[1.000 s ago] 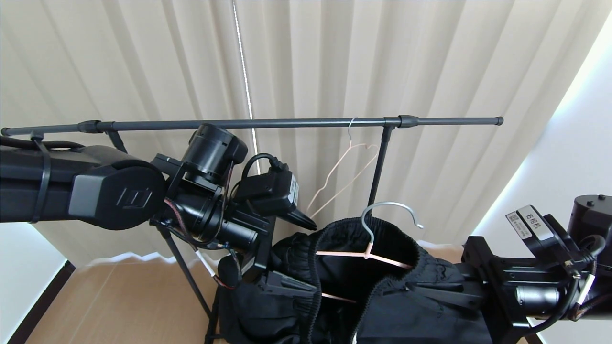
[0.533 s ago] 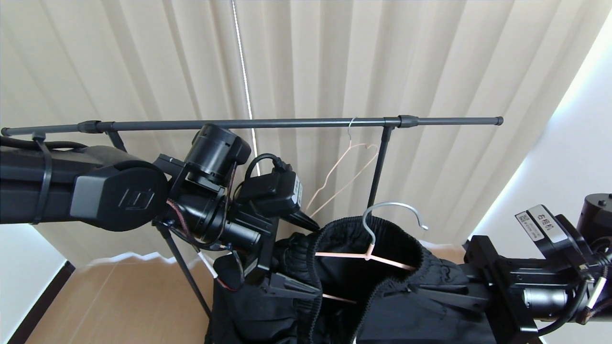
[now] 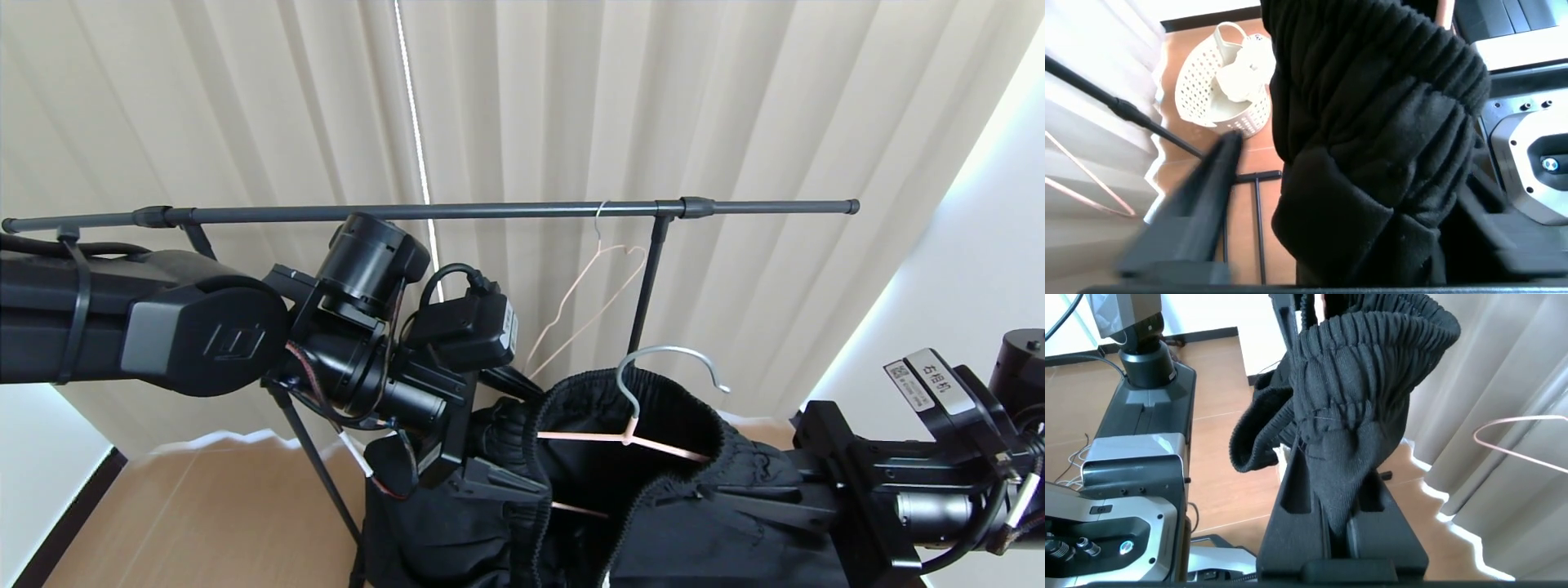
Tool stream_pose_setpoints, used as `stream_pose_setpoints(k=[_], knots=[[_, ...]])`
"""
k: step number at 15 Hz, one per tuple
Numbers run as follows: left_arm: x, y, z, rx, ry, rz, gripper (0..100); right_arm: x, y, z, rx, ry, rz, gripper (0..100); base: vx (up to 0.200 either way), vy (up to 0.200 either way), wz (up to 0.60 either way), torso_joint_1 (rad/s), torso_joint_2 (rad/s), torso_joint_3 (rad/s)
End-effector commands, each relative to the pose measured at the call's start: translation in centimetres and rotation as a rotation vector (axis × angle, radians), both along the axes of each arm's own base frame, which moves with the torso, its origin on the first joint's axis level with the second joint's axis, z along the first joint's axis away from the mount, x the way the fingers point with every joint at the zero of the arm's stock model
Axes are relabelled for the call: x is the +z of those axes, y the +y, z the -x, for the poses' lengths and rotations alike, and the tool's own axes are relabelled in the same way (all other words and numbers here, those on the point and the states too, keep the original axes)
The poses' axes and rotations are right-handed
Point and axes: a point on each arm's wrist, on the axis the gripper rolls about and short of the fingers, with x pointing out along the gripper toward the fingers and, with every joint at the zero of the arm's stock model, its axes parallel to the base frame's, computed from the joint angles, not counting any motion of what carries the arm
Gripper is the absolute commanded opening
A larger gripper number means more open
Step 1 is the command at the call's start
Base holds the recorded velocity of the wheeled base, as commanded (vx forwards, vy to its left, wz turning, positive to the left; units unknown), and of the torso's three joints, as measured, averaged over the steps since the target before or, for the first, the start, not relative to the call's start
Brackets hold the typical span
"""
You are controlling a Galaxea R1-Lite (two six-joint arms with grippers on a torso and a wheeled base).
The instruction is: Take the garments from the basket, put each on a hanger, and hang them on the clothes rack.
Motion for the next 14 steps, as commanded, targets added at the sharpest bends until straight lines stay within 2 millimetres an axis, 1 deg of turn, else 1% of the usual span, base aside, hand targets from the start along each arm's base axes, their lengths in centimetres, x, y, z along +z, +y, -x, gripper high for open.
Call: stream_pose_setpoints(k=[1,4,6,11,12,14], knots=[[0.07,0.00,0.06,0.000,0.000,0.001,0,-0.02,0.17,0.07,0.010,0.000,0.000,0,0.000,0.000,0.00,0.000,0.00,0.000],[0.15,0.09,0.20,0.000,0.000,0.001,0,-0.02,0.14,0.06,0.007,0.000,0.000,0,0.000,0.000,0.00,0.000,0.00,0.000],[0.54,0.33,0.49,0.004,0.000,0.004,0,0.05,0.17,-0.05,-0.001,-0.004,0.001,0,0.000,0.000,0.00,0.000,0.00,0.000],[0.82,0.55,0.48,0.016,-0.001,0.010,0,-0.16,0.22,-0.18,-0.008,0.016,0.005,0,0.000,0.000,0.00,0.000,0.00,0.000],[0.93,0.62,0.49,0.018,-0.006,0.012,0,-0.04,0.21,-0.15,-0.008,0.013,0.003,100,0.000,0.000,0.00,0.000,0.00,0.000],[1.03,0.93,0.35,0.029,-0.010,0.014,0,-0.13,0.13,-0.21,-0.013,0.013,0.004,100,0.000,0.000,0.00,0.000,0.00,0.000]])
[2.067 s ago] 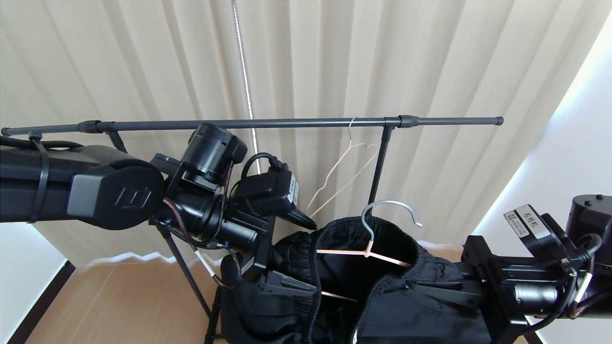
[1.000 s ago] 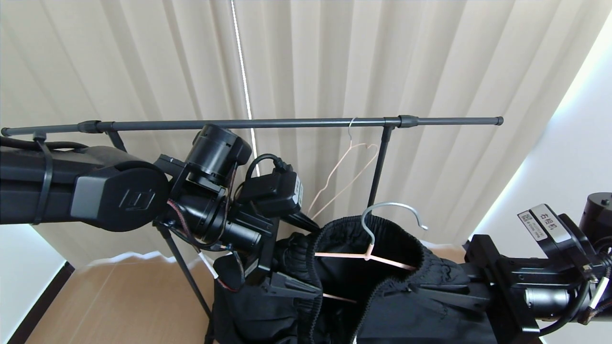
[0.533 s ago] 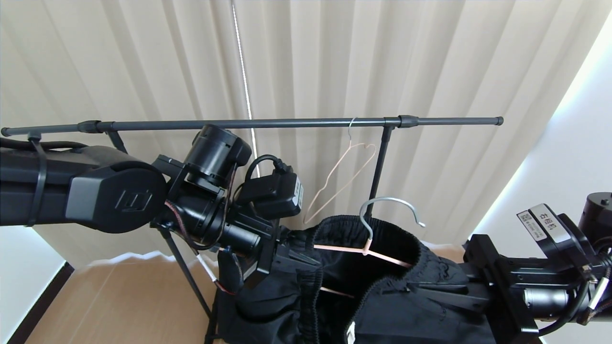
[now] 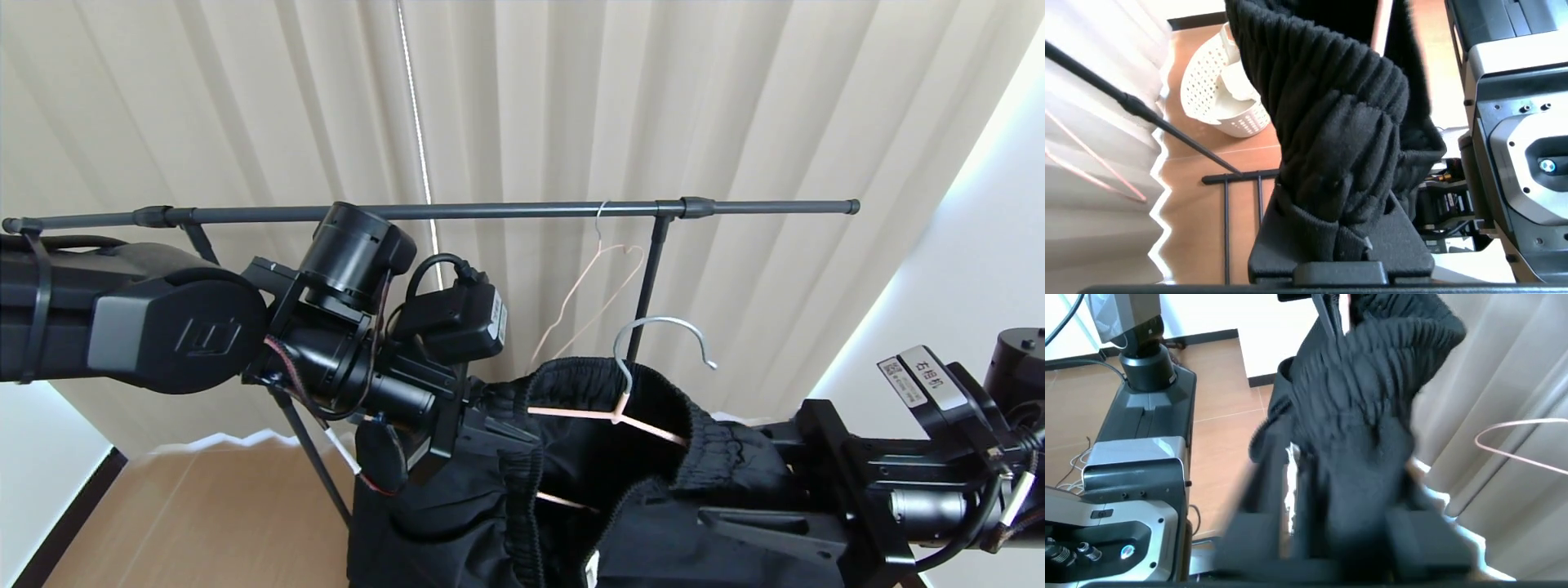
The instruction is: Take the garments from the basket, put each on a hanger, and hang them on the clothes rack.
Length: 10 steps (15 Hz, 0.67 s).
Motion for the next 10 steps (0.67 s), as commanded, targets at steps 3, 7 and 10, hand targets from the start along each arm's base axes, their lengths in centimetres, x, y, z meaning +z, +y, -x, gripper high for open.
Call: stream_pose_setpoints(k=[3,7,10], knots=[[0.8,1.1,-0.2,0.036,-0.022,0.016,0,0.2,-0.5,-0.3,-0.021,0.000,-0.008,100,0.000,0.000,0.00,0.000,0.00,0.000],[1.9,2.4,-0.1,0.070,-0.047,0.031,0,0.6,-1.0,-0.8,-0.055,-0.016,-0.012,100,0.000,0.000,0.00,0.000,0.00,0.000],[2.7,3.1,0.3,0.100,-0.046,0.047,0,0.8,-1.5,-1.2,-0.084,-0.027,-0.015,100,0.000,0.000,0.00,0.000,0.00,0.000]])
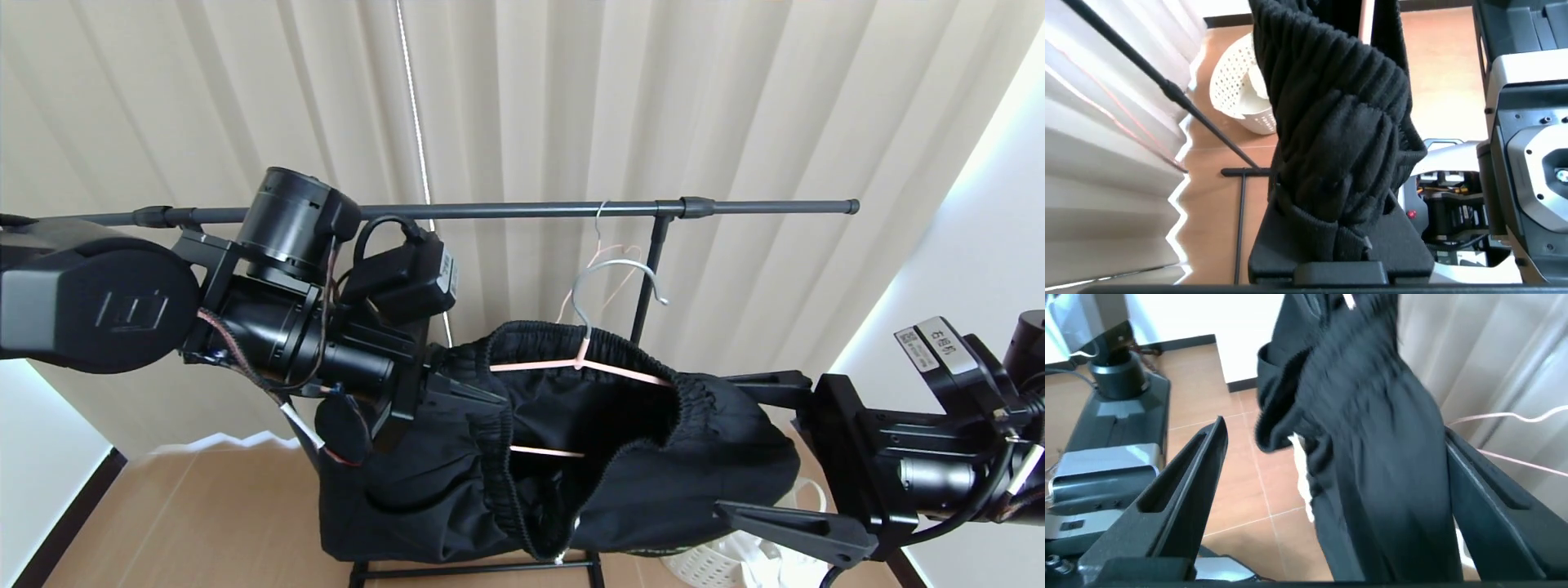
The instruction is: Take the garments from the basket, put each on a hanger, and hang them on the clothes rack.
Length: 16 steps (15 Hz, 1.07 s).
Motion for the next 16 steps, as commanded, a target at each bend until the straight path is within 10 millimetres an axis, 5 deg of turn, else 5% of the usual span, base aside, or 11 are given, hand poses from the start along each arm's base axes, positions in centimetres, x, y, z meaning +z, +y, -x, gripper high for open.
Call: stream_pose_setpoints(k=[1,8,16], knots=[[0.8,0.7,0.5,0.015,-0.022,0.012,0,0.2,-0.4,-0.3,-0.021,-0.008,-0.003,100,0.000,0.000,0.00,0.000,0.00,0.000],[2.8,3.4,2.0,0.108,-0.033,0.050,0,-0.4,-1.7,-1.9,-0.097,-0.016,-0.003,100,0.000,0.000,0.00,0.000,0.00,0.000],[4.1,5.4,4.0,0.194,-0.027,0.108,0,-3.7,-1.9,-4.7,-0.132,0.033,0.015,100,0.000,0.000,0.00,0.000,0.00,0.000]])
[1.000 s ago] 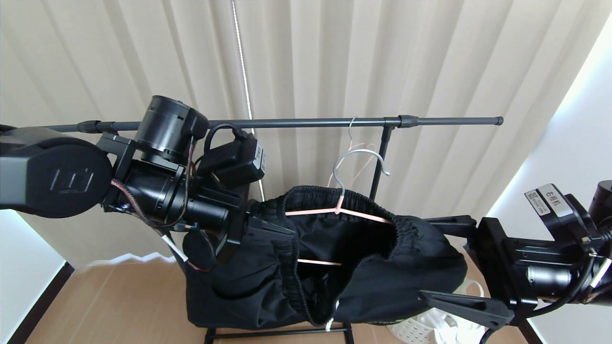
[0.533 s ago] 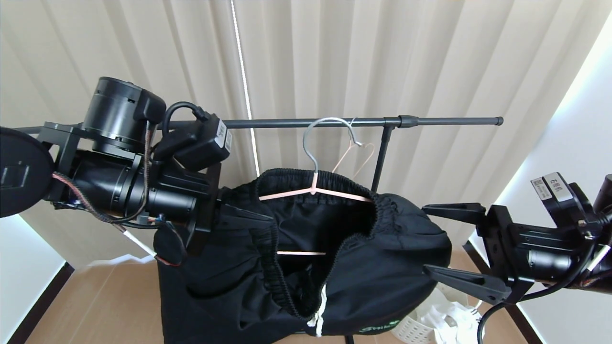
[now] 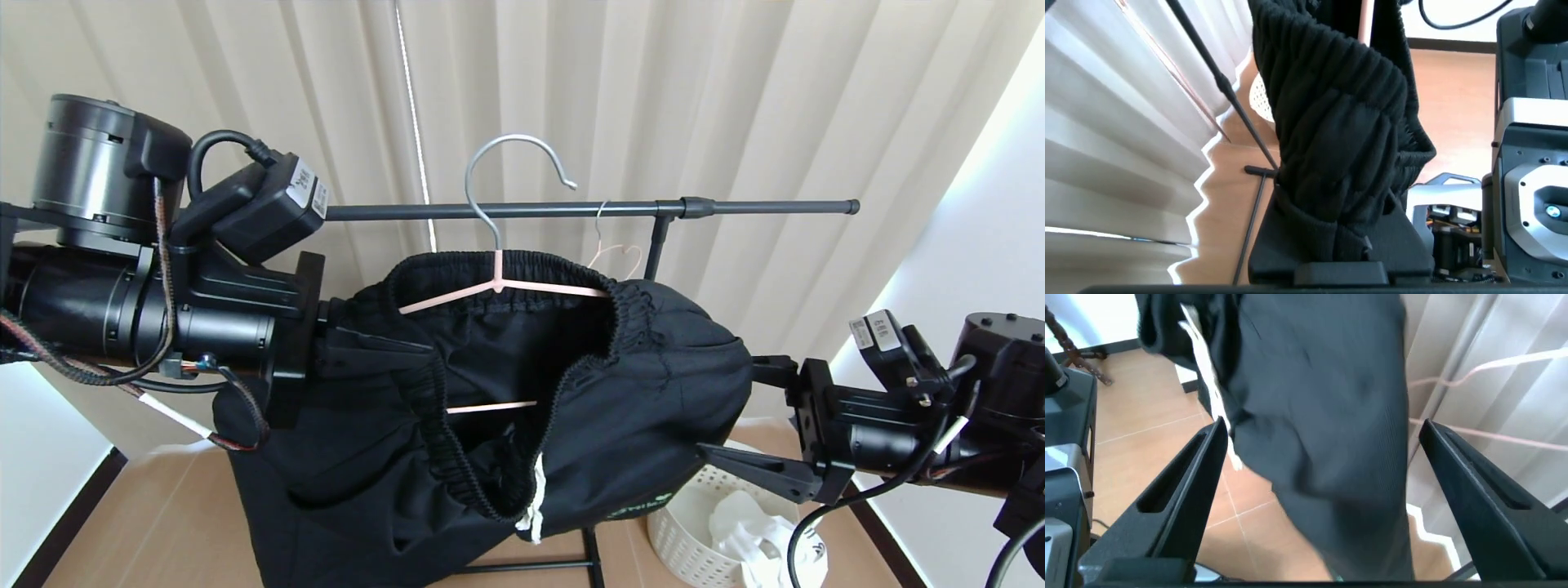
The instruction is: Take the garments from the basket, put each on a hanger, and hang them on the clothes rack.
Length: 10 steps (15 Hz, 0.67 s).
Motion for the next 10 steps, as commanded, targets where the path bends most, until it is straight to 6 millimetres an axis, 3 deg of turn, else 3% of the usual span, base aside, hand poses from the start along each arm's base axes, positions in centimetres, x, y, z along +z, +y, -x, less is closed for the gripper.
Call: stream_pose_setpoints(k=[1,10], knots=[[0.1,0.4,0.6,0.009,-0.006,0.006,0,-1.1,0.1,-0.6,-0.002,0.042,0.009,100,0.000,0.000,0.00,0.000,0.00,0.000],[0.5,0.9,1.9,0.022,-0.021,0.029,0,-4.0,0.4,-2.7,-0.048,0.094,0.032,100,0.000,0.000,0.00,0.000,0.00,0.000]])
